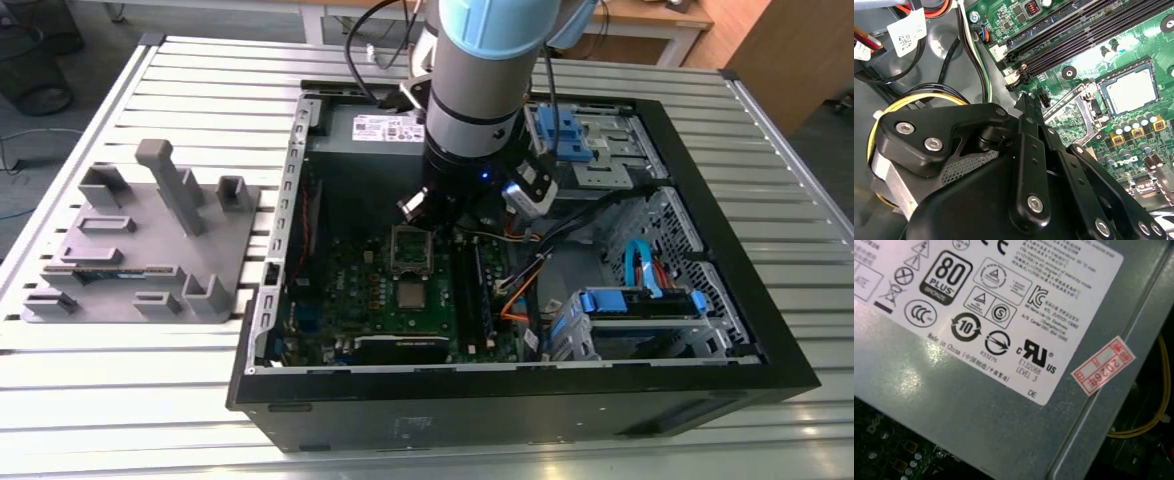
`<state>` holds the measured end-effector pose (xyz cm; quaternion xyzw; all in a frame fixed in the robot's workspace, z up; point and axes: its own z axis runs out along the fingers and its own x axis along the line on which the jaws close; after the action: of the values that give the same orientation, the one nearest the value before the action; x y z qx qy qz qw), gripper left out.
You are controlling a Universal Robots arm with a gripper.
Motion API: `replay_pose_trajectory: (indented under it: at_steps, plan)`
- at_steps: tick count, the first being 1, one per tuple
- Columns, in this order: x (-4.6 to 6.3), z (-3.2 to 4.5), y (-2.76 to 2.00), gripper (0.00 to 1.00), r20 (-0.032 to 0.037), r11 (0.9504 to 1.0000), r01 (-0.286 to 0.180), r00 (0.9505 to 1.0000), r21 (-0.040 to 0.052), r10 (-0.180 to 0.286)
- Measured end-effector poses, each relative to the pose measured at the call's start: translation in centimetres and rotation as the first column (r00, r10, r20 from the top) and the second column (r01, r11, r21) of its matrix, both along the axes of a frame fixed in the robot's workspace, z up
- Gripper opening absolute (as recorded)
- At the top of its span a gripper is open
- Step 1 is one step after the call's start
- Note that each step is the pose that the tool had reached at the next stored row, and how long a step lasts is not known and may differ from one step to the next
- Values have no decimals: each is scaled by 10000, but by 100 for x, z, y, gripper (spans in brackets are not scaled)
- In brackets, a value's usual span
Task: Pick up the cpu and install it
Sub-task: 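Close the cpu cover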
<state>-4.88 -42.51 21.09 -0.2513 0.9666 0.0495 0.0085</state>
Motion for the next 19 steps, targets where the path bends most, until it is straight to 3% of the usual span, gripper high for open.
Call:
replay_pose_trajectory:
  at_steps: [9, 19]
  plan:
    - [0, 63, -6, 11, 0, 9998, -204, 9998, 3, 204]
    - [0, 63, -6, 11, 0, 9997, -226, 9997, 4, 226]
